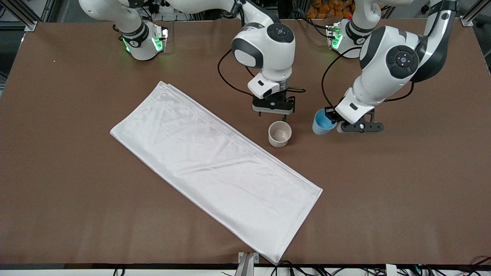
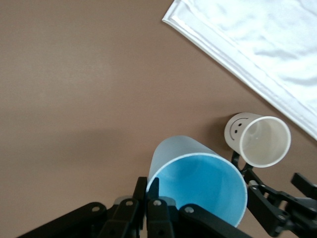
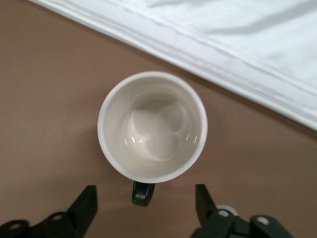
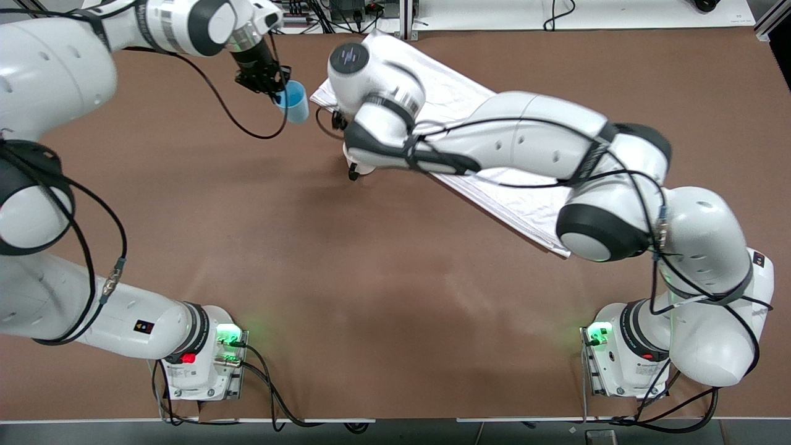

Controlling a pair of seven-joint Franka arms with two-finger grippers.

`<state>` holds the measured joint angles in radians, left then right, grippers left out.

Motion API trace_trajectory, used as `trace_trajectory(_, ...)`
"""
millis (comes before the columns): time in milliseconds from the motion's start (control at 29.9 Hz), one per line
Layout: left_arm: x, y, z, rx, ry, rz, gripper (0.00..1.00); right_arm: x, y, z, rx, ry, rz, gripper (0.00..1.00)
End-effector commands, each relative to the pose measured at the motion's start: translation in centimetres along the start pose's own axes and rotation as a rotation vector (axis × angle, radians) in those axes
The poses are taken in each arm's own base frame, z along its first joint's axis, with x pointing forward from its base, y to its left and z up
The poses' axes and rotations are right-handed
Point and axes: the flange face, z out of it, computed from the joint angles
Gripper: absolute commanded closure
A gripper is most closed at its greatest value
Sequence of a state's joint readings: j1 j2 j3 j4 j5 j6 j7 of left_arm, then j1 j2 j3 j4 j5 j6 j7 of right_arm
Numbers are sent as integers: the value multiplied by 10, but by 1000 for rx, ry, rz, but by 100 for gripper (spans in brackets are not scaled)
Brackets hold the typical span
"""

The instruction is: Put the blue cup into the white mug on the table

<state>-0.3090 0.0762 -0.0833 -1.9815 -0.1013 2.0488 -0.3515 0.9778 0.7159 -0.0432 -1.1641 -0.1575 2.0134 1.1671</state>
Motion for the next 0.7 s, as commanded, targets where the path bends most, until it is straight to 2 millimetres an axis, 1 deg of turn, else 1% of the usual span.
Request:
trace_trajectory(0,11,25,3,-20,-9,-32,100,35,37,-59,-24,-21,-41,0)
trace_trajectory(33,12,27,5,-20,-11,-37,100,43,45,-70,-24,-28,-49,0)
trace_trajectory(134,12,40,8,-21,-12,-35,100,68,72,-102,-19,-60,-84,0)
trace_trajectory(234,11,46,8,-21,-12,-46,100,95,104,-132,-19,-84,-99,0)
trace_trajectory(334,7,61,10,-21,-14,-52,100,117,137,-162,-23,-93,-111,0)
trace_trajectory(401,5,70,10,-22,-13,-60,100,133,160,-179,-24,-99,-107,0)
trace_trajectory(468,0,80,18,-18,-24,-62,100,146,184,-195,-22,-115,-99,0)
trace_trajectory(568,-5,92,27,-14,-30,-76,100,164,218,-214,-21,-130,-89,0)
trace_trajectory(601,-6,94,29,-12,-32,-79,100,168,227,-220,-23,-129,-87,0)
trace_trajectory(668,-9,101,32,-12,-35,-75,100,177,252,-231,-40,-147,-84,0)
